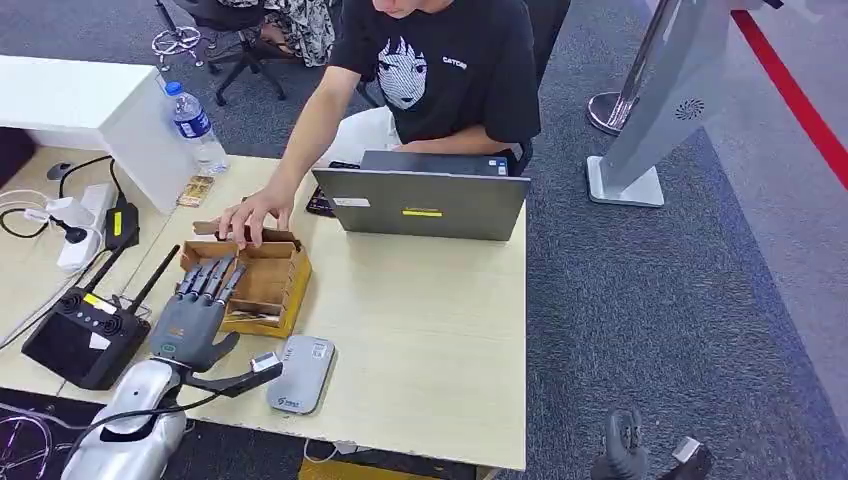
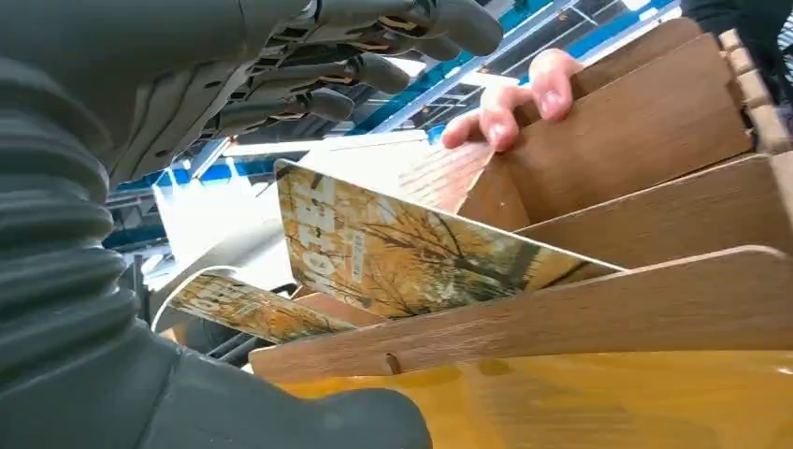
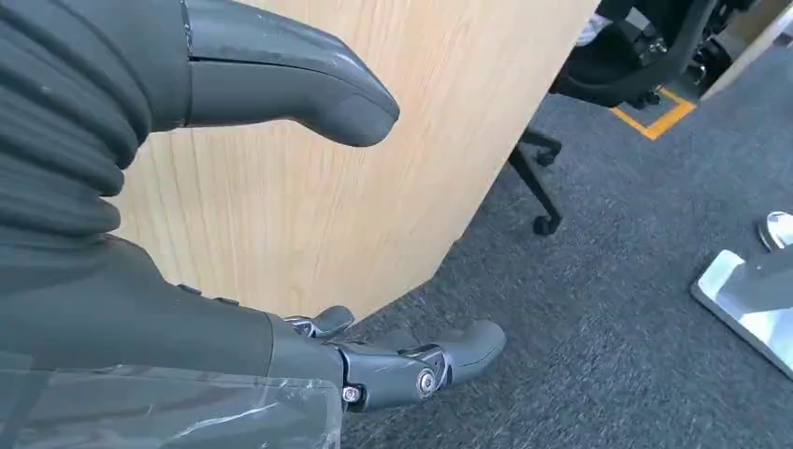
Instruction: Pass the card to the sensor for recognition and then transmit it.
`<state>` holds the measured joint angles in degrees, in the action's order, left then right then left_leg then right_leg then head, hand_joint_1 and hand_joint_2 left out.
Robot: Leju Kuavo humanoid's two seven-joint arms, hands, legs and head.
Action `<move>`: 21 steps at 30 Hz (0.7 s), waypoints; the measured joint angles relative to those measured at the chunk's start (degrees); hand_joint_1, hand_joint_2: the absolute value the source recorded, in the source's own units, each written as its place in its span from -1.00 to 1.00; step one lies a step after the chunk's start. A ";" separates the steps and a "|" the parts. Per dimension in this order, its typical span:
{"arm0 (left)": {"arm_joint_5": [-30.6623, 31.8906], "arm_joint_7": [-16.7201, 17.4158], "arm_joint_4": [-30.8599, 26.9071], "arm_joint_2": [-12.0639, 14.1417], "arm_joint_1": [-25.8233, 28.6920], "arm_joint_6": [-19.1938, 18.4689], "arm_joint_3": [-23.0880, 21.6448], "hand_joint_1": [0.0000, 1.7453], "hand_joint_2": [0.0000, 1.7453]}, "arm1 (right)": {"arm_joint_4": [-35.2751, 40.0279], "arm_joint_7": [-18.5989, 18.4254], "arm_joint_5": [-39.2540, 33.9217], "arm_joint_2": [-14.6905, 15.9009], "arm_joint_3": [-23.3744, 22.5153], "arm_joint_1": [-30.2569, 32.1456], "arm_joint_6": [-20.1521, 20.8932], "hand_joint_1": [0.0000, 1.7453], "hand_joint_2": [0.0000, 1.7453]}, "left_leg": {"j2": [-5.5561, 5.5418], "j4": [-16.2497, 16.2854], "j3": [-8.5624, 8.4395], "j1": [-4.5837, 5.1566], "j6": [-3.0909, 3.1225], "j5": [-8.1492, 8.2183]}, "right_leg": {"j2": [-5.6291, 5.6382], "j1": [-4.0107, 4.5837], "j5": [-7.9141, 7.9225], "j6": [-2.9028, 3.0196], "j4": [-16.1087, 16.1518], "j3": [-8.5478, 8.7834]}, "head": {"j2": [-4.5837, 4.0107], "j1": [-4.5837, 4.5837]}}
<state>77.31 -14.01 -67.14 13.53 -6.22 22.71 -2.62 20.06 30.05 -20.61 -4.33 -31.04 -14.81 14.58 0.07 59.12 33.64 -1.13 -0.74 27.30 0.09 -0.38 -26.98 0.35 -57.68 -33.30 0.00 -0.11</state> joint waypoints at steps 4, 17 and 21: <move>0.39 -0.04 0.20 -0.41 0.00 0.00 0.00 -1.00 1.00 | 0.00 0.00 0.00 0.00 0.00 -0.12 0.00 -1.00 1.00 | 0.00 0.00 0.00 0.00 0.00 0.00 | 0.00 0.00 0.00 0.00 0.00 0.00 | 0.00 0.00; -0.11 -0.81 0.31 -0.76 0.00 0.09 -0.02 1.00 1.00 | 0.00 0.00 0.02 0.00 0.00 -0.18 0.02 -1.00 1.00 | 0.00 0.00 0.00 0.00 0.00 0.00 | 0.00 0.00 0.00 0.00 0.00 0.00 | 0.00 0.02; -0.70 -1.33 0.31 -0.79 -0.01 0.87 -0.02 1.00 1.00 | 0.00 0.00 0.04 0.00 0.00 -0.19 0.02 -1.00 1.00 | 0.00 0.00 0.00 0.00 0.00 0.00 | 0.00 0.00 0.00 0.00 0.00 0.00 | 0.00 0.00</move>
<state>76.61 -15.34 -66.84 12.74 -6.23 23.58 -2.64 20.06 30.05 -20.57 -4.33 -31.04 -15.00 14.60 0.07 59.12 33.64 -1.13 -0.74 27.30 0.09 -0.38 -26.98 0.35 -57.68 -33.30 0.00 -0.11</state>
